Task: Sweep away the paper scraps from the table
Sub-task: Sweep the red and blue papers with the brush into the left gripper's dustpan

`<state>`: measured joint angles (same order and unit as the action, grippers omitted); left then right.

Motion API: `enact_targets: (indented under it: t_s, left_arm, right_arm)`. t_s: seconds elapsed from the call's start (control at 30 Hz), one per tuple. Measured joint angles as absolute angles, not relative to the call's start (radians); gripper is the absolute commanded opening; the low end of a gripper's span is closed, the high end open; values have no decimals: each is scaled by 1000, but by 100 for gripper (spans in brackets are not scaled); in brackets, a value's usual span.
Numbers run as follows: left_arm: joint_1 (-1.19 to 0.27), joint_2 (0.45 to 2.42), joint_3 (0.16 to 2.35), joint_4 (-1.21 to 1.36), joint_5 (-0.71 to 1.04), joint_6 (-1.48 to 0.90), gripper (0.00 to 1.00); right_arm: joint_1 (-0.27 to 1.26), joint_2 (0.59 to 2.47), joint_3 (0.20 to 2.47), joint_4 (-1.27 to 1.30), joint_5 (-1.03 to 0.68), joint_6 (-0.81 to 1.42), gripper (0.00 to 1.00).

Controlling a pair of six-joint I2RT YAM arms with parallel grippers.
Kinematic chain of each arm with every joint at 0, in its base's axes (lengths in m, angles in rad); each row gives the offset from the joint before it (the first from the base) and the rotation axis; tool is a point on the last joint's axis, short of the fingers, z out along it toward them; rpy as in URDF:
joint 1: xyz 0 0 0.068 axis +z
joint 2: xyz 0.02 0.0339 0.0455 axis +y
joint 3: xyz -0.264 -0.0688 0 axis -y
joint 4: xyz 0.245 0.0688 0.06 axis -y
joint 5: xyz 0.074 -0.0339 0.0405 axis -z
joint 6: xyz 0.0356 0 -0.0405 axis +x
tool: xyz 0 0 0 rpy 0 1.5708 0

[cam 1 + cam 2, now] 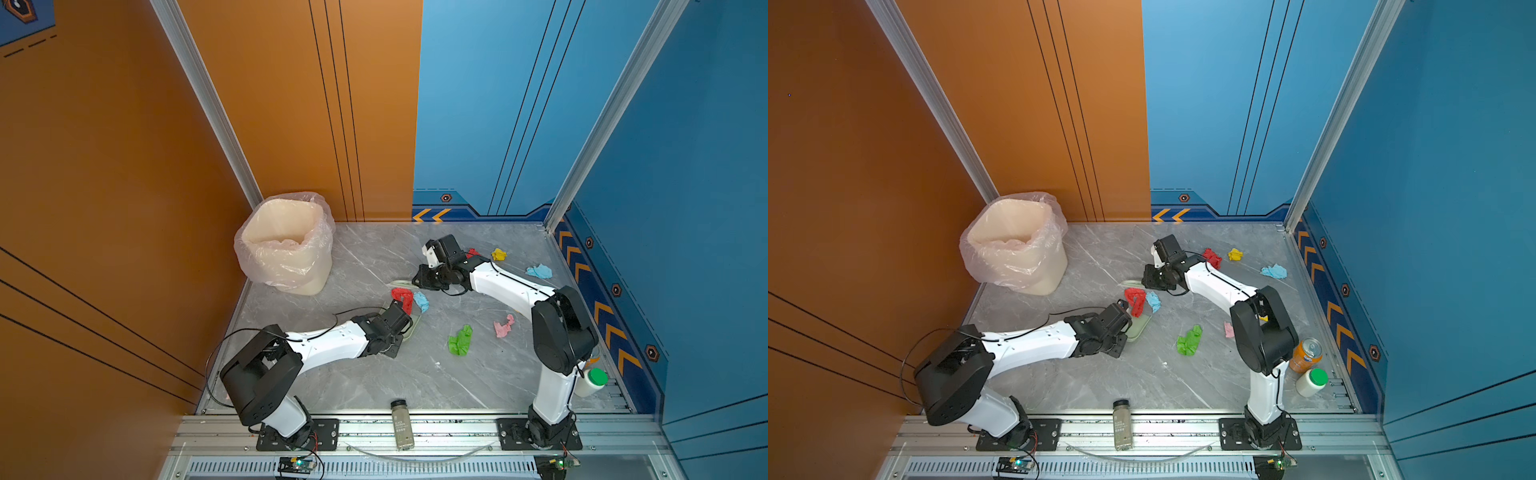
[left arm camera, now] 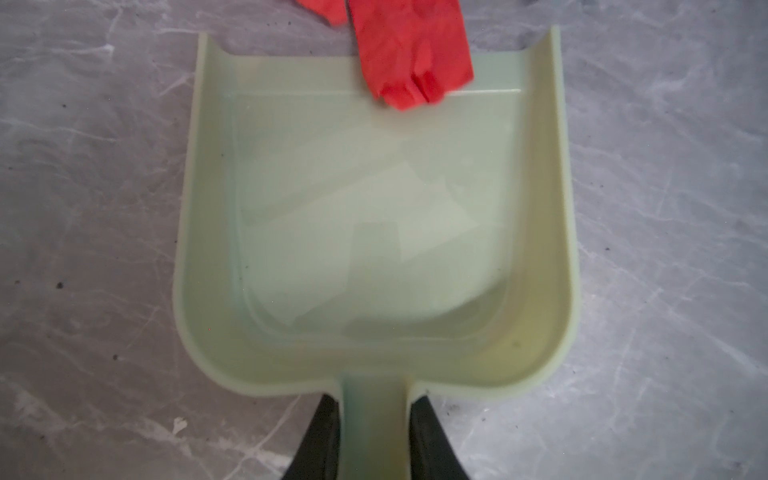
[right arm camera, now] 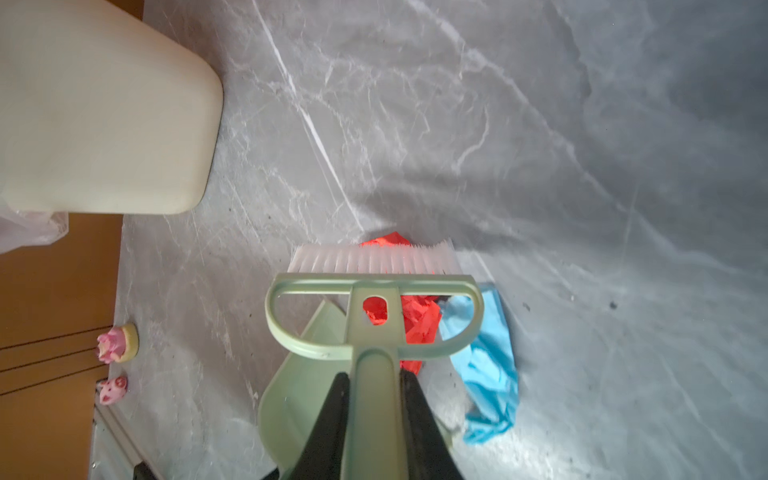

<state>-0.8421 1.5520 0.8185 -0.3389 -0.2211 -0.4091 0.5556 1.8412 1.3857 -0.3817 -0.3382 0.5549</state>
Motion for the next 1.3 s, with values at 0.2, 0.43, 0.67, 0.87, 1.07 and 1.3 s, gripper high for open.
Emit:
enact_targets:
  t_s: [0.2, 0.43, 0.67, 0.87, 1.07, 1.3]
  left_arm:
    - [-838, 1552, 818, -334, -220, -409, 0]
    - [-838, 1553, 818, -331, -220, -409, 0]
    - [-838, 1553, 818, -331, -220, -408, 0]
    - [-838, 1553, 818, -331, -220, -408, 0]
    - [-838, 1553, 818, -331, -220, -408, 0]
    - [-838, 1553, 818, -329, -220, -408, 0]
  right_arm:
    - [588, 1757, 1324, -394, -390, 604, 0]
    - [585, 1731, 1308, -417, -415, 634, 0]
    - [553, 1634, 1293, -448, -302, 632, 0]
    - [535, 1588, 1283, -496, -117, 625, 0]
    - [538, 1647, 1248, -542, -86, 626, 0]
    - [584, 1676, 1235, -538, -183, 629, 0]
